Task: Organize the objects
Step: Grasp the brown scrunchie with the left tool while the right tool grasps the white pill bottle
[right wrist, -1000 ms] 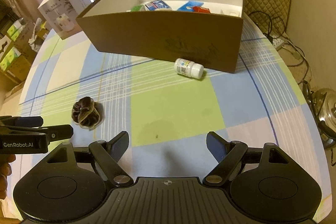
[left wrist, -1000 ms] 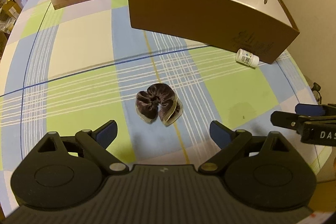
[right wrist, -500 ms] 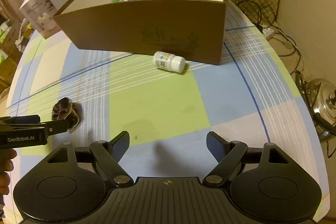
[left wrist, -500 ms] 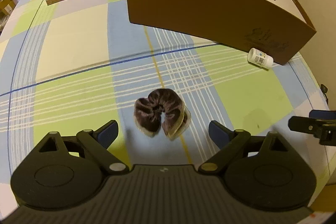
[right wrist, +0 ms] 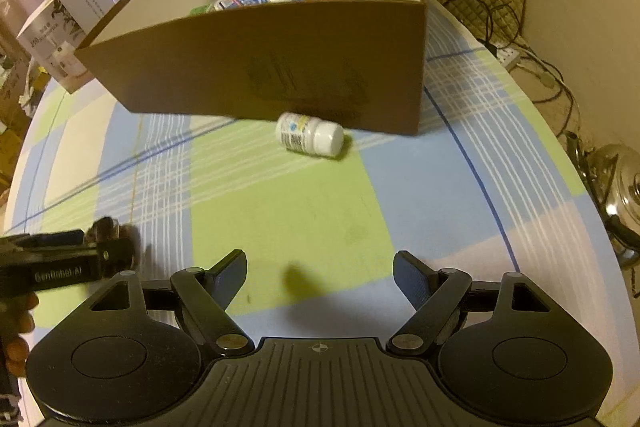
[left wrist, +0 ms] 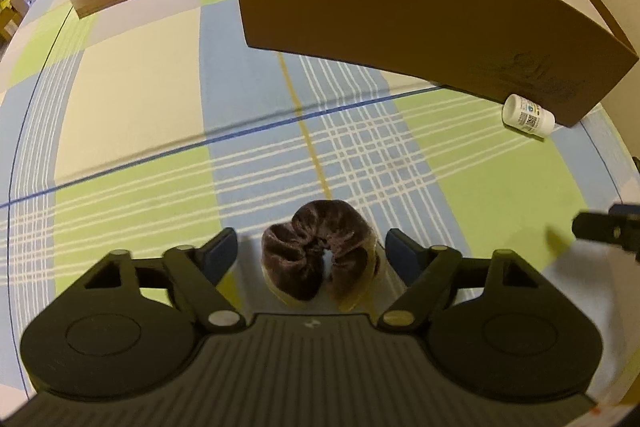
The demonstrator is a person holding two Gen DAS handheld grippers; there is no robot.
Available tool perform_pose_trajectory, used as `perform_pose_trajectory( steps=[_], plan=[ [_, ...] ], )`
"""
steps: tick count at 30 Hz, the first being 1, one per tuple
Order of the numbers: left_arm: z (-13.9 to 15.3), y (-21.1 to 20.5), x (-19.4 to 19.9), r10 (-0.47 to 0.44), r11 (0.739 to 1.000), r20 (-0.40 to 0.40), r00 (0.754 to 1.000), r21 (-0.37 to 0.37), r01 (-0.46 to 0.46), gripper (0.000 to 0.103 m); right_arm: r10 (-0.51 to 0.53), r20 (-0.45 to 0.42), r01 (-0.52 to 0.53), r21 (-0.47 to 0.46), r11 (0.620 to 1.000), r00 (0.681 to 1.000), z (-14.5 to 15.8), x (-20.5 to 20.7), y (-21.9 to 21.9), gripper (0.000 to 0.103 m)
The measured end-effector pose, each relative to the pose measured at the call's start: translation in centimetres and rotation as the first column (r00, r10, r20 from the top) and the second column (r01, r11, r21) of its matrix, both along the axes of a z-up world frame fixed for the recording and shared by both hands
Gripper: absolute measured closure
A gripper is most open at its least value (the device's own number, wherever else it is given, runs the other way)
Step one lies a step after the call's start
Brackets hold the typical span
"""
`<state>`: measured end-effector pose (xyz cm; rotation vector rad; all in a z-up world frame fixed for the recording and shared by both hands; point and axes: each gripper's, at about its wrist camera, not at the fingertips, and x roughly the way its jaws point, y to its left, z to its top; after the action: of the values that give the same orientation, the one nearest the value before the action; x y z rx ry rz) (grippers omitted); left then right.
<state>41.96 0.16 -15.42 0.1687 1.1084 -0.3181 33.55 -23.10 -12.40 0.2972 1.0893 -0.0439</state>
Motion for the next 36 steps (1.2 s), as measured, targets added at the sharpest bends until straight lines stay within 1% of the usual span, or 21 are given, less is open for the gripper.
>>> perform_pose_trajectory(
  steps=[1, 3, 6, 10, 15, 19, 20, 22, 24, 25, 26, 28, 32, 36],
  plan=[
    [0.0, 0.0, 0.0, -0.004, 1.0, 0.001, 1.0, -0.004, 0.004, 0.035, 0.001, 0.008, -0.001, -0.003, 1.0, 1.0, 0.0, 0.4, 0.1, 0.025],
    [-0.2, 0.1, 0.1, -0.01, 1.0, 0.004, 1.0, -0.003, 0.01, 0.057, 0.002, 0.024, -0.002, -0.011, 1.0, 1.0, 0.0, 1.2, 0.2, 0.025],
    [-0.3, 0.3, 0.3, -0.012, 1.0, 0.018, 1.0, 0.005, 0.012, 0.065, -0.012, 0.05, 0.013, -0.018, 1.0, 0.999, -0.3, 2.4, 0.4, 0.025],
    [-0.4, 1.2, 1.2, 0.018, 0.999, 0.039, 0.999, 0.027, -0.019, 0.066, -0.038, 0.086, 0.041, -0.034, 0.999, 0.996, -0.8, 3.9, 0.4, 0.025],
    [-0.4, 2.8, 2.6, 0.069, 0.997, 0.036, 0.997, 0.03, -0.07, 0.066, -0.068, 0.104, 0.074, -0.053, 0.996, 0.992, -1.7, 5.9, 0.7, 0.025],
    [-0.5, 3.5, 3.2, 0.08, 0.996, 0.033, 0.996, 0.031, -0.081, 0.065, -0.098, 0.117, 0.105, -0.055, 0.993, 0.988, -2.4, 7.0, 1.1, 0.026],
    [-0.6, 3.5, 3.3, 0.079, 0.996, 0.031, 0.996, 0.029, -0.079, 0.065, -0.11, 0.119, 0.117, -0.055, 0.992, 0.987, -2.5, 7.2, 1.1, 0.028],
    [-0.7, 3.5, 3.4, 0.074, 0.997, 0.031, 0.997, 0.031, -0.075, 0.064, -0.135, 0.117, 0.141, -0.046, 0.989, 0.984, -2.8, 7.6, 1.2, 0.037],
    [-0.8, 3.4, 3.4, 0.069, 0.997, 0.034, 0.997, 0.032, -0.07, 0.064, -0.154, 0.129, 0.162, -0.049, 0.986, 0.98, -3.0, 7.9, 1.3, 0.043],
    [-0.9, 3.4, 3.4, 0.067, 0.997, 0.037, 0.997, 0.032, -0.068, 0.064, -0.154, 0.133, 0.163, -0.053, 0.985, 0.979, -3.0, 7.9, 1.4, 0.049],
    [-0.9, 3.4, 3.5, 0.066, 0.997, 0.037, 0.997, 0.031, -0.068, 0.064, -0.152, 0.137, 0.162, -0.07, 0.984, 0.979, -3.0, 8.0, 1.5, 0.056],
    [-0.9, 3.4, 3.5, 0.066, 0.997, 0.037, 0.997, 0.025, -0.067, 0.064, -0.135, 0.139, 0.15, -0.098, 0.984, 0.981, -3.0, 8.1, 1.7, 0.059],
    [-0.9, 3.5, 3.4, 0.053, 0.998, 0.037, 0.998, 0.028, -0.054, 0.064, -0.074, 0.138, 0.09, -0.118, 0.989, 0.988, -3.2, 7.6, 2.4, 0.059],
    [-0.8, 3.5, 2.7, 0.041, 0.999, 0.036, 0.999, 0.032, -0.042, 0.066, 0.046, 0.126, -0.029, -0.127, 0.991, 0.991, -3.2, 6.3, 3.6, 0.059]
  ],
)
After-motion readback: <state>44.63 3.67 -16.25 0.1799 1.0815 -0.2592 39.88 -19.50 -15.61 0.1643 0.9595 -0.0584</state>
